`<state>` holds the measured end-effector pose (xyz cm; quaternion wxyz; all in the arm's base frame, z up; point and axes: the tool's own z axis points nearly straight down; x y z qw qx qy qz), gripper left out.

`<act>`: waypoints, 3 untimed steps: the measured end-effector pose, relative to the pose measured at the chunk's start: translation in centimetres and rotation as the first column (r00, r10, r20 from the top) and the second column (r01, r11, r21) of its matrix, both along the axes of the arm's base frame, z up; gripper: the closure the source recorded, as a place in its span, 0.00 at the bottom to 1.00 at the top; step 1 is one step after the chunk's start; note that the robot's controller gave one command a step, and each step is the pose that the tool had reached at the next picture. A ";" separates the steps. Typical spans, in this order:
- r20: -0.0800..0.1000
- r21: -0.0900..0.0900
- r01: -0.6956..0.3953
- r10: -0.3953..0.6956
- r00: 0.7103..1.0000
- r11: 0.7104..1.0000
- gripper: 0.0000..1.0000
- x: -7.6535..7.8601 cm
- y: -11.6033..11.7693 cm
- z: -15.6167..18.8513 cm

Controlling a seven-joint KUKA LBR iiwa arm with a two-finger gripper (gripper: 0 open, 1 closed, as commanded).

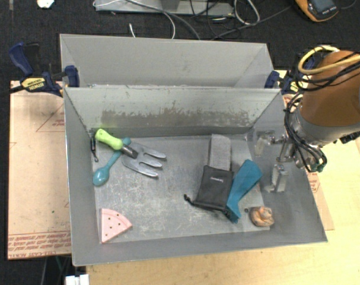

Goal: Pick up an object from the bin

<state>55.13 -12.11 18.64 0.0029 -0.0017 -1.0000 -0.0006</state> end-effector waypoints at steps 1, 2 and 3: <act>0.007 -0.001 -0.003 0.003 1.000 1.000 0.00 0.2 0.1 0.4; 0.011 -0.003 -0.476 0.476 0.880 0.880 0.00 1.3 1.7 -7.9; 0.010 -0.003 -0.589 0.589 0.808 0.808 0.00 1.1 2.4 -8.1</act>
Offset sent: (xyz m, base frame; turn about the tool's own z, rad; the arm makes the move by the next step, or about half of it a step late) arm 0.0159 0.0223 -0.1164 -0.7020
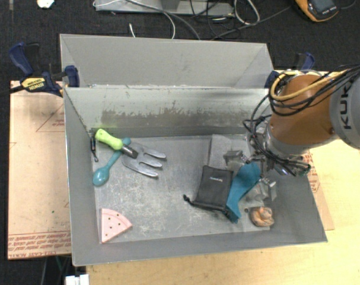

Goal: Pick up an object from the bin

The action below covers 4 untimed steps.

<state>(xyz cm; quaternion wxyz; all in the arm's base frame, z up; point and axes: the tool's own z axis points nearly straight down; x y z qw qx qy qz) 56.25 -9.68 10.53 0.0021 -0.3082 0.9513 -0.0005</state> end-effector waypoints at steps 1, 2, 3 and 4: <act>0.002 0.000 -0.061 0.061 0.998 0.998 0.00 0.0 0.0 1.0; 0.005 -0.001 -0.292 0.292 0.956 0.956 0.00 2.1 -2.0 -3.2; 0.016 -0.008 -0.384 0.384 0.923 0.923 1.00 1.1 -1.3 -3.2; 0.016 -0.008 -0.384 0.384 0.923 0.923 1.00 1.1 -1.3 -3.2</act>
Offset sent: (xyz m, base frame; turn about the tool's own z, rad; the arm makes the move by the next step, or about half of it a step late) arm 0.0212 -0.0222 -0.0353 -0.3004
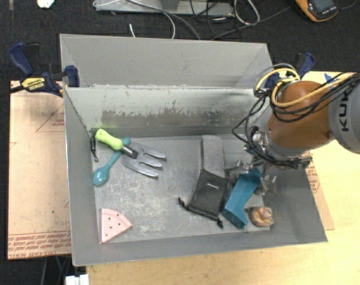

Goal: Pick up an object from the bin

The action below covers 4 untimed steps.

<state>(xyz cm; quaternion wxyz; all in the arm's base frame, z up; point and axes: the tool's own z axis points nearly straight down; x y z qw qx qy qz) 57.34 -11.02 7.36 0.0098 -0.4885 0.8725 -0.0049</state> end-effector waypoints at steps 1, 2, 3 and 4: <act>-0.009 0.003 0.002 -0.002 1.000 1.000 1.00 -0.3 0.1 1.4; -0.004 0.003 0.004 -0.004 1.000 1.000 1.00 -0.2 0.2 4.3; -0.010 0.005 0.006 -0.005 1.000 1.000 1.00 -0.3 0.2 5.7; -0.007 0.004 0.006 -0.006 1.000 1.000 1.00 -0.3 0.2 7.2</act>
Offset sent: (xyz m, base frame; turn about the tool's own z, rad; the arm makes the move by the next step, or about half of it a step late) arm -0.0019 0.0004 0.0456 0.0010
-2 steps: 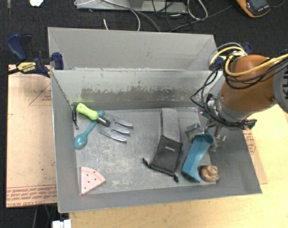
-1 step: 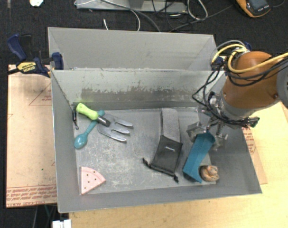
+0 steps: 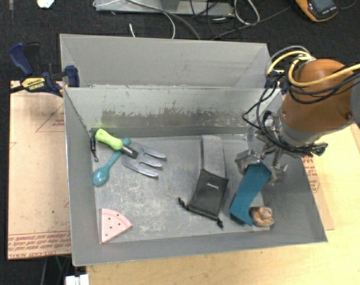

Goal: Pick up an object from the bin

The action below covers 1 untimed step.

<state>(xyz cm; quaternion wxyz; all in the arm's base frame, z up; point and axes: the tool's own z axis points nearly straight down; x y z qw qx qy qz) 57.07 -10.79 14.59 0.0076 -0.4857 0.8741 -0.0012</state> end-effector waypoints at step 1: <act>-0.014 0.006 0.003 -0.003 1.000 1.000 1.00 -0.3 0.2 2.6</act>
Offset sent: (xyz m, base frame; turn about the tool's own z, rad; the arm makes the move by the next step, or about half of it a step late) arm -0.0020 0.0008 0.0413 0.0017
